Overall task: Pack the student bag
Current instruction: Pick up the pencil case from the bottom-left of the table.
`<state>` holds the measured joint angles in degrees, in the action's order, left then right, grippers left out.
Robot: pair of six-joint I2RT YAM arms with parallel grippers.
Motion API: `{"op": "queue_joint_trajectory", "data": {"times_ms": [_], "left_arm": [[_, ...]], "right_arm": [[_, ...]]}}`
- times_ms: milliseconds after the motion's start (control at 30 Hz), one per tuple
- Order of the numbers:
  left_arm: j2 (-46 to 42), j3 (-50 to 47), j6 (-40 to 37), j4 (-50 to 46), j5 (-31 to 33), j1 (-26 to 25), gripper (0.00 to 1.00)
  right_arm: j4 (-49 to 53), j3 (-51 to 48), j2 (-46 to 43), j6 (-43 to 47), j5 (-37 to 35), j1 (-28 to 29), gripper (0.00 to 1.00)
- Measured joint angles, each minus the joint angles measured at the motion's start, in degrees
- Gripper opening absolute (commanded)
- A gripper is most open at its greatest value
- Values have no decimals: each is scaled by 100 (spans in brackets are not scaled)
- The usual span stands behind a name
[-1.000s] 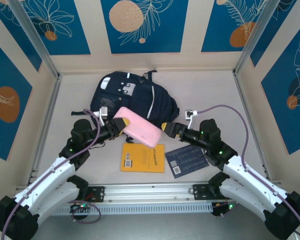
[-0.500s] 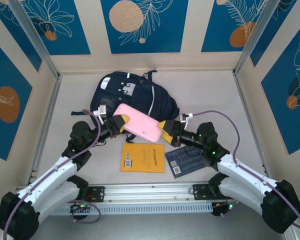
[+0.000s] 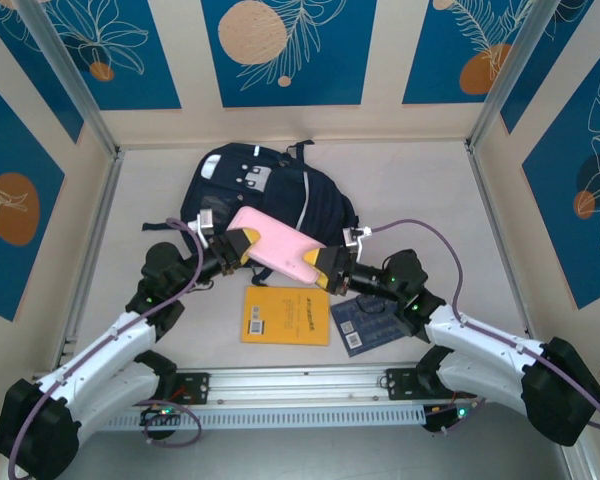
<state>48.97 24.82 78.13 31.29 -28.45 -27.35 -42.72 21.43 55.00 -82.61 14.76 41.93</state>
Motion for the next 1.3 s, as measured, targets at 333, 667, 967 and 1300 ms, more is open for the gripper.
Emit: {"op": "queue_joint_trajectory", "data": {"times_ms": [333,667,967,1300], "left_arm": [[-98,-20,17,87,0,4,26],[-90,-46,-120,-26,-22,11,66],[-271,4,-721,-841,-42,13,77],[-356,872,-2328,-2758,195,-31,77]], "right_arm": [[-11,9,46,-39,-249,138,43],[-7,9,-26,-57,-437,155,38],[396,-195,-699,-52,-660,-111,32],[2295,-278,-2037,197,-605,-1480,25]]}}
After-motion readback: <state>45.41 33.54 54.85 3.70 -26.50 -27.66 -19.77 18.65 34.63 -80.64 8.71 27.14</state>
